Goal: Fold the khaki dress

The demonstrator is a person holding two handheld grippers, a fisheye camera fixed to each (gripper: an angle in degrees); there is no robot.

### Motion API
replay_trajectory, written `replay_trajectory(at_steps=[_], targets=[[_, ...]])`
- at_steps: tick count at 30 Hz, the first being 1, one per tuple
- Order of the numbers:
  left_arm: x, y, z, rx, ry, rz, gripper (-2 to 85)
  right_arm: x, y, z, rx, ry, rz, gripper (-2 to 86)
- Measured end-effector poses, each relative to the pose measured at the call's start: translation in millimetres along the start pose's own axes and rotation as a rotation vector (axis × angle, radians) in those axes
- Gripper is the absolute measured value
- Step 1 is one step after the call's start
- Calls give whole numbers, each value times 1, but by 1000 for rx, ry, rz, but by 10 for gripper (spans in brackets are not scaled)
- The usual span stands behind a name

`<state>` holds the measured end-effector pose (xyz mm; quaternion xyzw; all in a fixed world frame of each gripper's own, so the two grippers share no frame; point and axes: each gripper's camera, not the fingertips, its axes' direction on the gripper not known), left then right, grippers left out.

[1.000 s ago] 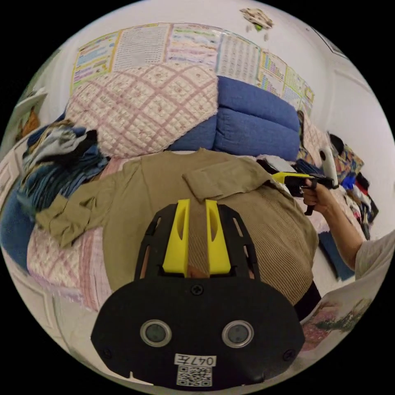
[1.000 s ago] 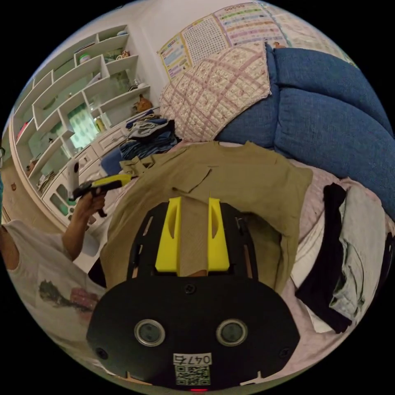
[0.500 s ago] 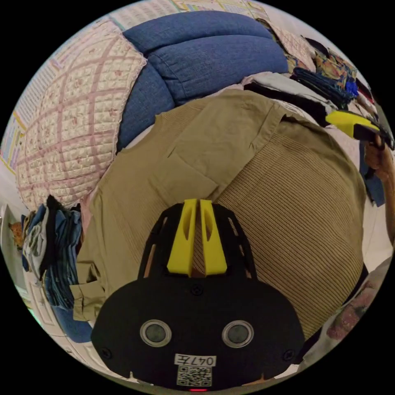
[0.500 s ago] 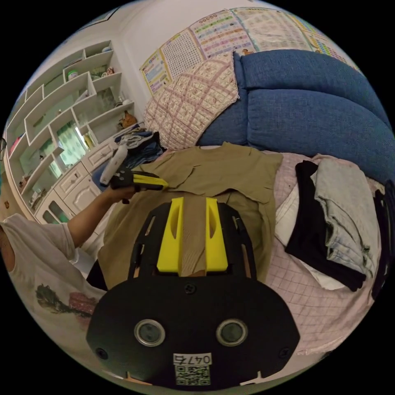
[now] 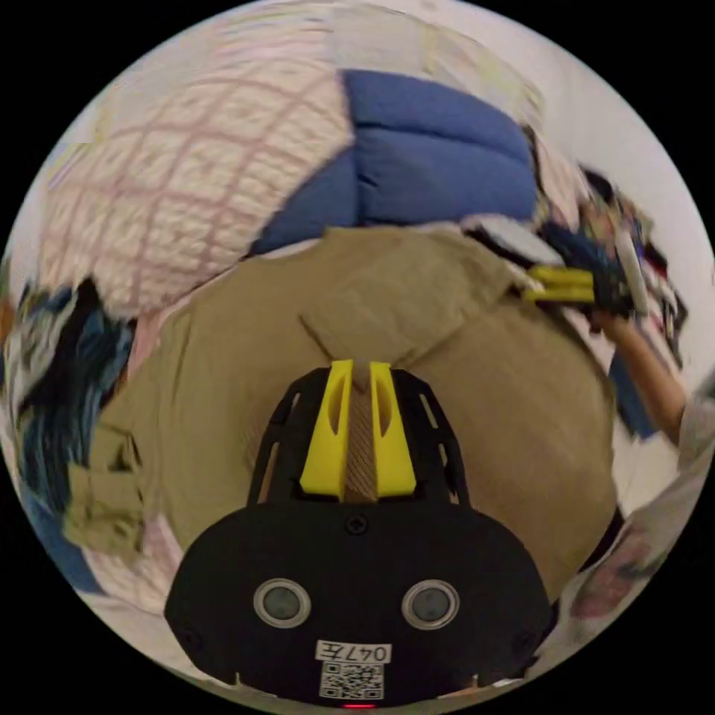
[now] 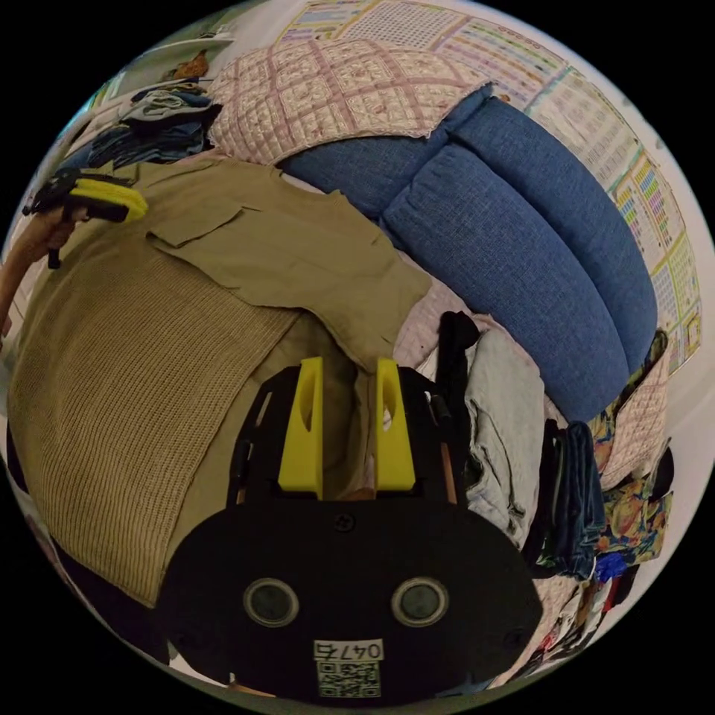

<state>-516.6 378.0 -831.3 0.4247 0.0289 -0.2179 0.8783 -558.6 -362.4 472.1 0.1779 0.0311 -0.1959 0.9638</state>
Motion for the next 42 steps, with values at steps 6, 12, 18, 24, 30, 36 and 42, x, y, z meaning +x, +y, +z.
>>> replay_trajectory(at_steps=[6, 12, 18, 24, 30, 36, 42], targets=[[21, -52, 17, -110, -180, 250, 65, 9, -25, -33, 14, -44, 39, 64], [-43, -81, -28, -13, -251, 64, 12, 24, -44, -54, 1, -24, 39, 61], [-232, 11, -78, 335, 401, -1047, 13, 32, -62, -54, -46, -38, 9, 62], [-289, 20, -104, 288, 367, -1130, 100, 39, -67, -53, -72, -13, -3, 59], [-323, -29, -118, 185, 323, -1046, 106, 56, -71, -58, -58, -42, 4, 45], [-340, -71, -146, 166, 308, -961, -5, 102, -100, -72, 73, -177, 90, 16], [-358, -116, -212, 258, 261, -828, -10, 113, -132, -37, 33, -185, 82, 7]])
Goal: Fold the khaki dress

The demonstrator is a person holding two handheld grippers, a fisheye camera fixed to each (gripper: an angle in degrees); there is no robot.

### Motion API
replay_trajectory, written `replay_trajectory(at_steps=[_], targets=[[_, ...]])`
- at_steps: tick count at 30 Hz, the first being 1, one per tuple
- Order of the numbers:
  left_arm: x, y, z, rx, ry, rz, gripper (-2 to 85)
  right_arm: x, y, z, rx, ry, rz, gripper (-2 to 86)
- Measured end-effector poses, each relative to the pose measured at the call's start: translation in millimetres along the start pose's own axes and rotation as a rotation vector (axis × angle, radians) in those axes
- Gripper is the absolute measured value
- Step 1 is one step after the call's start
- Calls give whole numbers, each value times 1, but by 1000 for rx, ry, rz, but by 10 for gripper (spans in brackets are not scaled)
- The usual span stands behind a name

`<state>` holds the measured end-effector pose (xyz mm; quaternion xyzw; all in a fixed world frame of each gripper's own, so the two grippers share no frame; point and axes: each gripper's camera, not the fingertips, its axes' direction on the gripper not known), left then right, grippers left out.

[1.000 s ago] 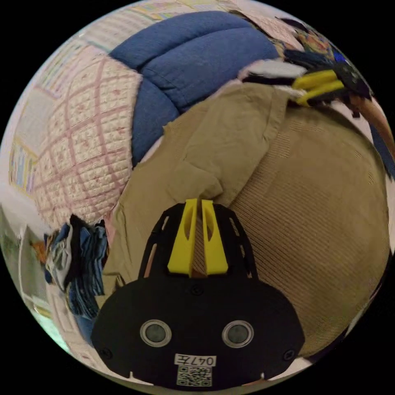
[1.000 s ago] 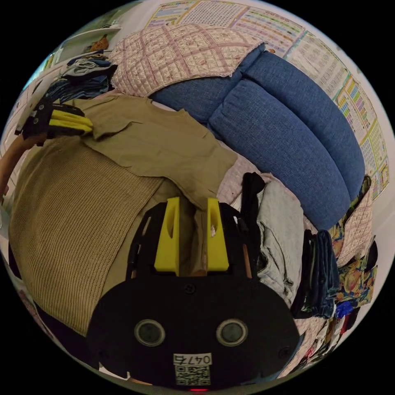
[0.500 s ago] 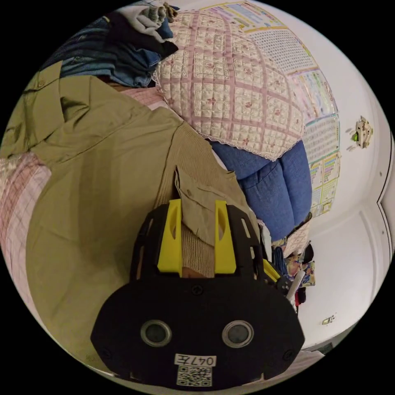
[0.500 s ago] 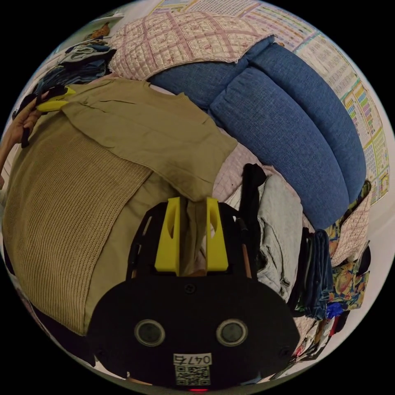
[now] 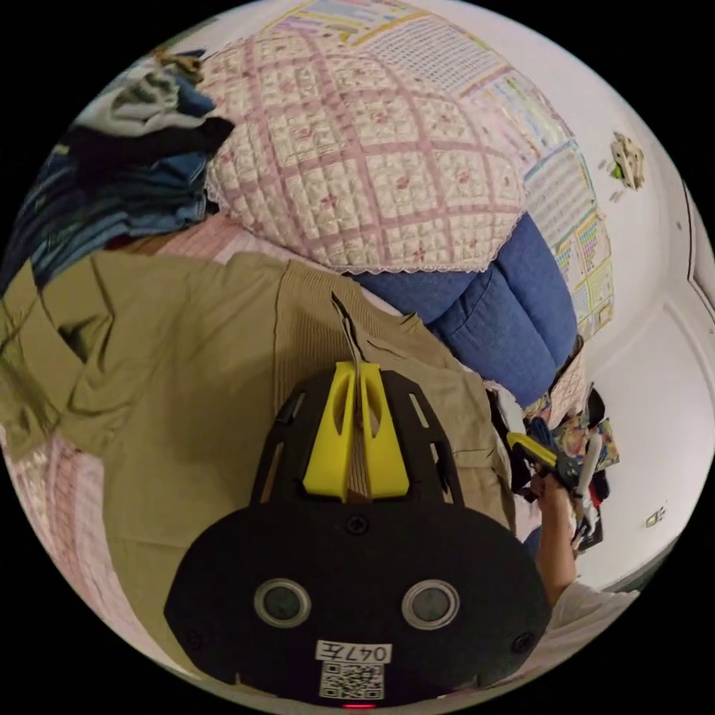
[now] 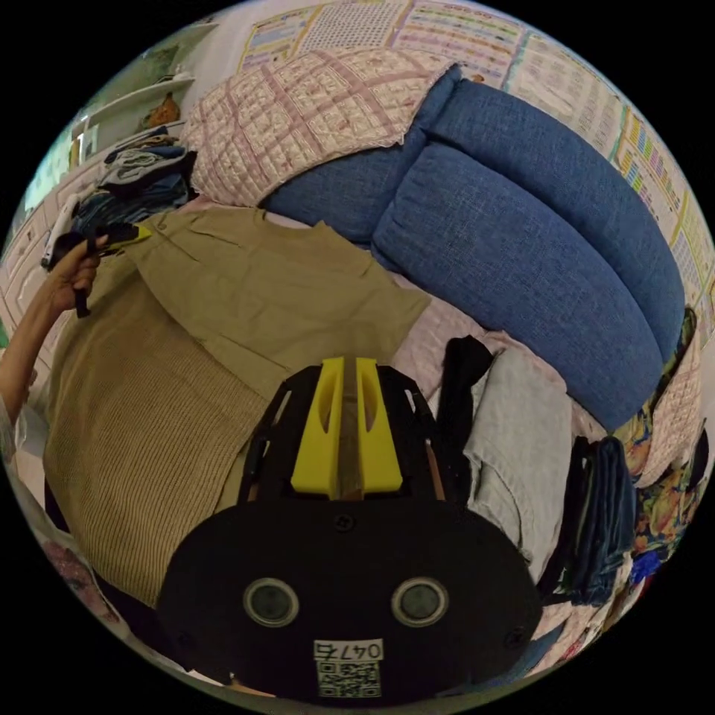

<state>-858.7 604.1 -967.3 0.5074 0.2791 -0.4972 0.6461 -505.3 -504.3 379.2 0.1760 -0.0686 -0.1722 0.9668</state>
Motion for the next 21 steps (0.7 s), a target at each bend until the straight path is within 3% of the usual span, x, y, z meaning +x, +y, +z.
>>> replay_trajectory(at_steps=[5, 12, 19, 21], targets=[[4, -4, 2, -126, -45, -75, -10, 7, -12, 80, -230, -6, -12, 8], [21, -8, -24, -144, -32, -110, -10, 28, -34, 57, -51, -48, 64, 6], [41, -12, -80, -68, -61, -138, -8, 46, -83, 139, -232, -66, 136, 9], [42, -5, -112, -19, -62, -146, -6, 36, -83, 125, -155, -103, 141, 10]])
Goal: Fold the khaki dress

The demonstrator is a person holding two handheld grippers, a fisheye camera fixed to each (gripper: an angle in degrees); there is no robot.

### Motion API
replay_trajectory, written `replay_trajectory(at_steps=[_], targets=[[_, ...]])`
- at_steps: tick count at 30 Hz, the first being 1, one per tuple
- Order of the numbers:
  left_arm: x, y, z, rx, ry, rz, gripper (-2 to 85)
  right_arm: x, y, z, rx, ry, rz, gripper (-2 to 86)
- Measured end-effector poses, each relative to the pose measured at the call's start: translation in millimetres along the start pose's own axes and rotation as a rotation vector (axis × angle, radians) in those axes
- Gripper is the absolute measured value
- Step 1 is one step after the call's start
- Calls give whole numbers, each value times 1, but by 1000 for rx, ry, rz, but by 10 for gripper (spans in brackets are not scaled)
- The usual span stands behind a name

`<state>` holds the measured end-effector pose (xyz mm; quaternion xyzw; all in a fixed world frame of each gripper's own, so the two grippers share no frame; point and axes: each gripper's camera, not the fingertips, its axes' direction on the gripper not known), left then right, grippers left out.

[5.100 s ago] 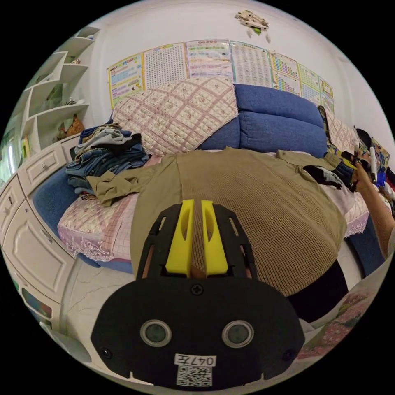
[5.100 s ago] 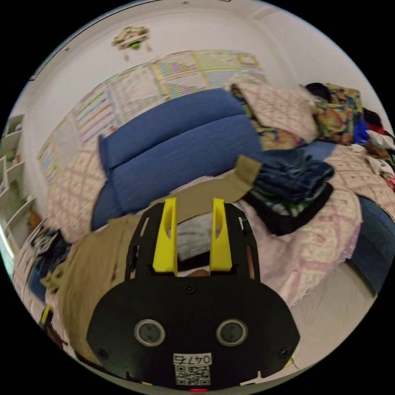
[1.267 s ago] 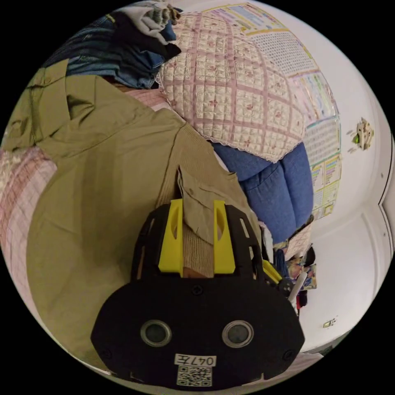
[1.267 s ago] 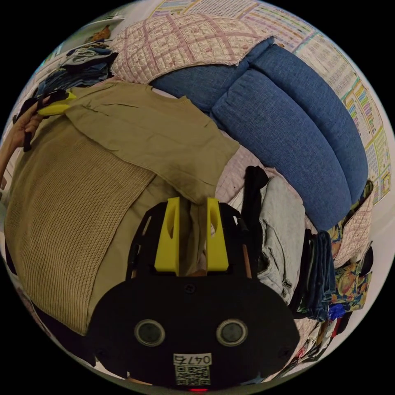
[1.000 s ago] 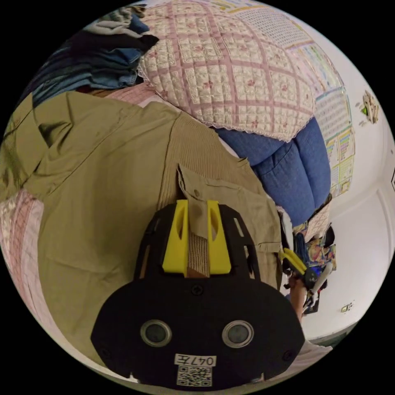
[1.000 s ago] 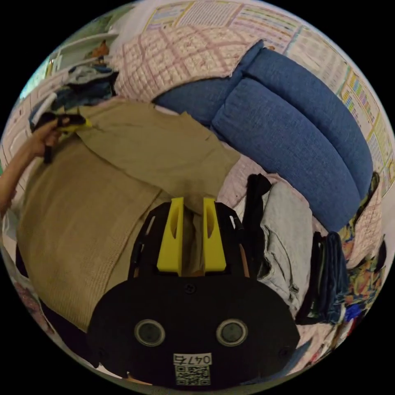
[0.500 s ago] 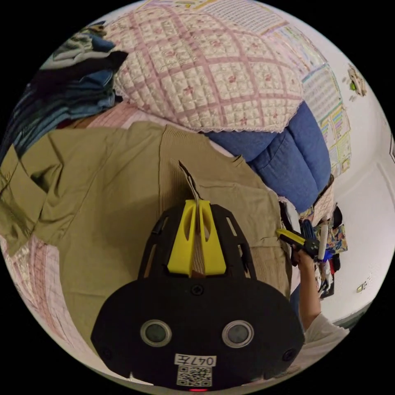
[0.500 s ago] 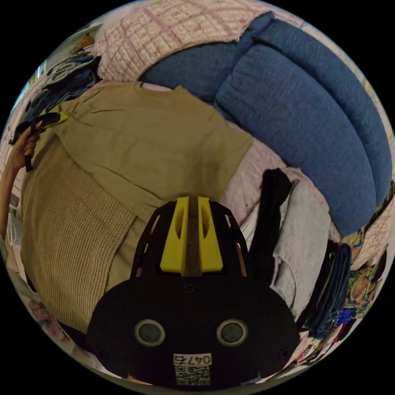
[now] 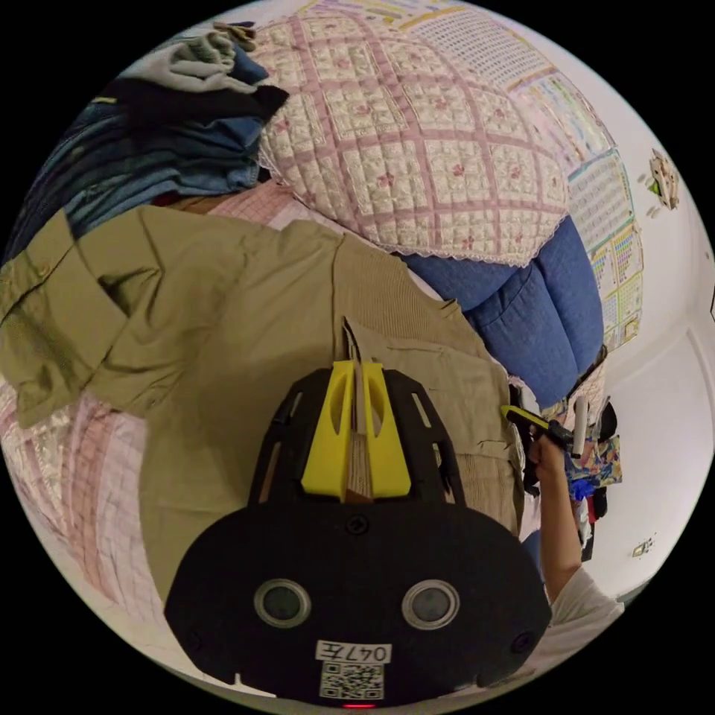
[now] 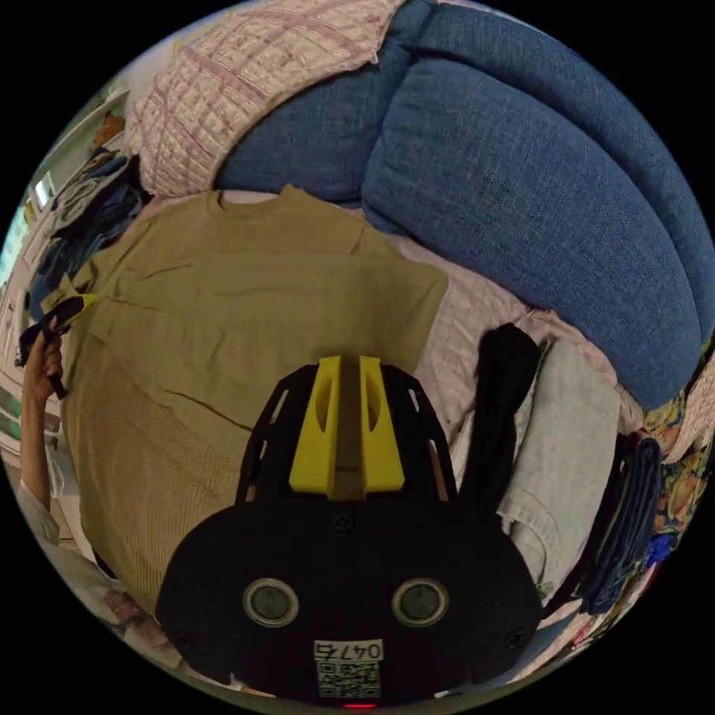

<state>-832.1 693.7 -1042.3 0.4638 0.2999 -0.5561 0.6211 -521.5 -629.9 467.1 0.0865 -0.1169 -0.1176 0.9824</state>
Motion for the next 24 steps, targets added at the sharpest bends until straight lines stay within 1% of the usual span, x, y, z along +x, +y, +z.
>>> replay_trajectory(at_steps=[2, 4, 8, 9, 10, 11, 12, 14, 15, 16, 17, 19, 21, 22, 24], targets=[[-4, 20, -59, 98, -47, 14, -1, -33, 17, -38, 170, -72, -65, 10], [-17, 38, -105, 169, -87, 2, 12, -62, 32, -56, 211, -118, -152, 10], [-78, 82, -199, 286, -118, -159, 99, -116, 71, -76, 244, -198, -281, 8], [-82, 89, -209, 307, -143, -157, 101, -122, 76, -78, 252, -207, -291, 8], [-80, 99, -224, 329, -215, -113, 106, -133, 83, -77, 259, -224, -304, 7], [-67, 106, -231, 319, -293, -29, 107, -142, 85, -75, 256, -241, -308, 6], [-58, 108, -231, 307, -331, 23, 108, -147, 86, -72, 253, -250, -311, 6], [-17, 116, -219, 250, -475, 216, 110, -167, 82, -62, 237, -272, -332, 6], [-9, 117, -215, 240, -511, 244, 112, -172, 81, -59, 236, -275, -335, 6], [1, 119, -208, 236, -565, 252, 120, -182, 77, -53, 236, -285, -341, 6], [2, 120, -204, 236, -577, 215, 133, -190, 73, -48, 234, -303, -348, 6], [-5, 118, -196, 194, -548, 141, 151, -202, 68, -41, 234, -339, -354, 7], [-11, 120, -190, 177, -561, 95, 148, -212, 64, -34, 250, -372, -360, 7], [-13, 124, -192, 194, -588, 81, 117, -219, 62, -29, 256, -384, -368, 6], [-15, 133, -205, 232, -586, 49, 43, -229, 58, -19, 254, -393, -382, 7]])
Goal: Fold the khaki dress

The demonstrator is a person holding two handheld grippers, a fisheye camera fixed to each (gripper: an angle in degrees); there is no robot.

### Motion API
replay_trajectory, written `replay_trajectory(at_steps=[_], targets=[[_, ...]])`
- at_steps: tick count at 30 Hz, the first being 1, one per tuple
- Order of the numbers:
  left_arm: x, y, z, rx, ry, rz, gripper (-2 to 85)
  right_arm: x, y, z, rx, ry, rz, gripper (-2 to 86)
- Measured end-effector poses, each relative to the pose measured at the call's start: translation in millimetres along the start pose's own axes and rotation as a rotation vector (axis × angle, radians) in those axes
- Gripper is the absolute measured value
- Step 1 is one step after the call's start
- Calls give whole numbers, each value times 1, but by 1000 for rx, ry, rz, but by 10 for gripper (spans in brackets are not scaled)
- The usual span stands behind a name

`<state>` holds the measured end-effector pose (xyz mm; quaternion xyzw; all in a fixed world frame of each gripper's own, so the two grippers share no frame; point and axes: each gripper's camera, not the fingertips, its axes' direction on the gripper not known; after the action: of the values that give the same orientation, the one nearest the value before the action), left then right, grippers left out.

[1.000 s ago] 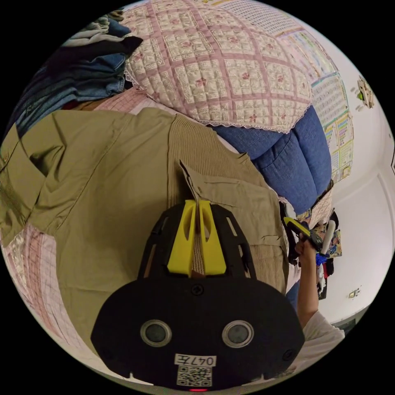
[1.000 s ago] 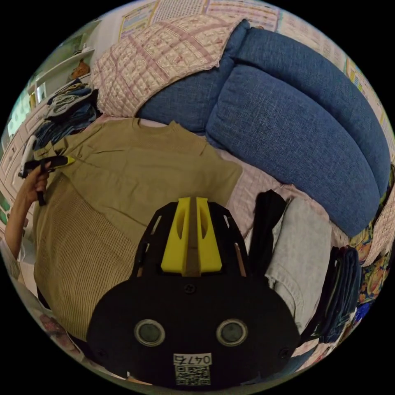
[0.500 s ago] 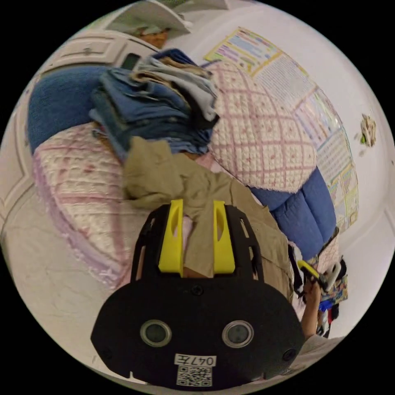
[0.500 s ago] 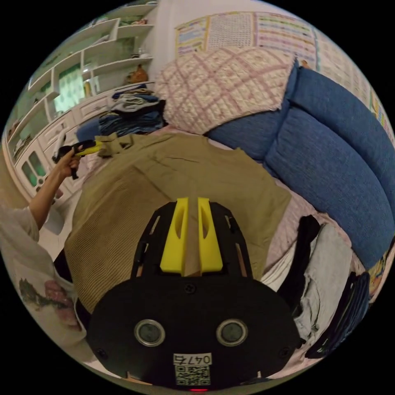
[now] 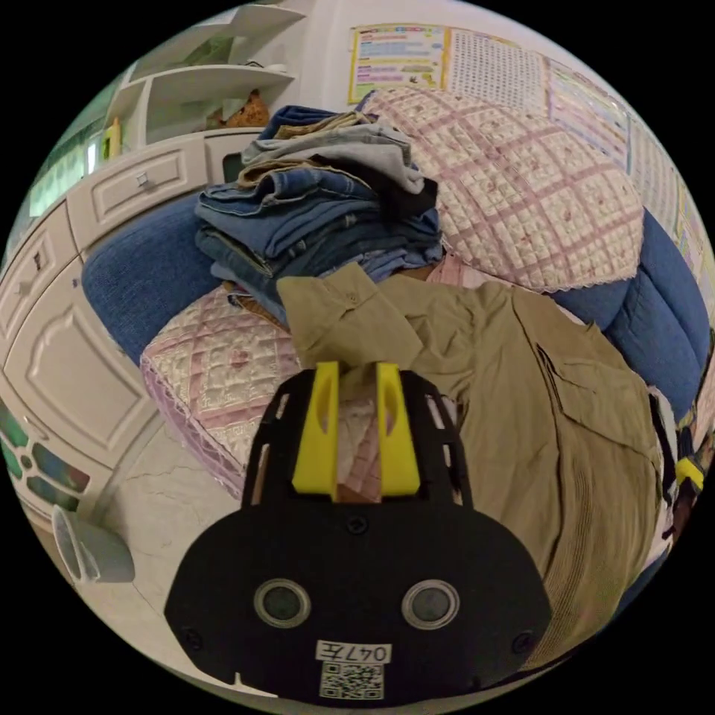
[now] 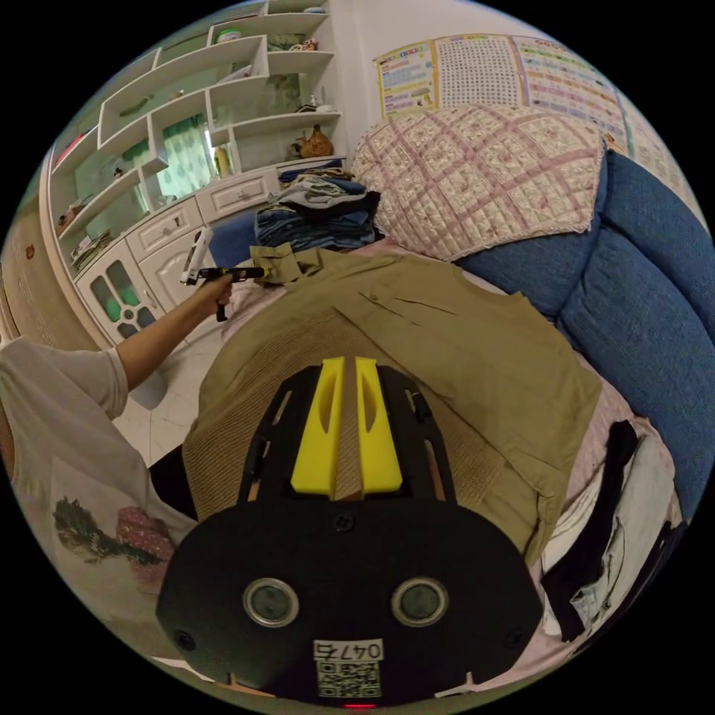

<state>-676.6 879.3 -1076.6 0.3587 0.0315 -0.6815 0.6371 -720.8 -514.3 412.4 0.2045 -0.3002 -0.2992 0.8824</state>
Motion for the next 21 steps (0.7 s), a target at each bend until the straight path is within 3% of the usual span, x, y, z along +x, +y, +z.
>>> replay_trajectory(at_steps=[3, 5, 8, 11, 16, 21], targets=[[-17, 12, -50, 117, 218, -13, 0, -5, -5, 23, 12, -50, -23, 10], [-29, 24, -96, 245, 575, 79, -6, -7, -10, 42, 67, -121, -18, 21], [-32, 40, -138, 325, 885, 174, -9, -1, -22, 72, 171, -281, 30, 61], [-17, 58, -164, 349, 1025, 263, -9, 16, -37, 116, 241, -487, 111, 113], [22, 89, -178, 346, 1088, 417, -9, 65, -43, 197, 320, -869, 333, 152], [65, 116, -171, 311, 1060, 540, -8, 97, -48, 255, 264, -940, 429, 123]])
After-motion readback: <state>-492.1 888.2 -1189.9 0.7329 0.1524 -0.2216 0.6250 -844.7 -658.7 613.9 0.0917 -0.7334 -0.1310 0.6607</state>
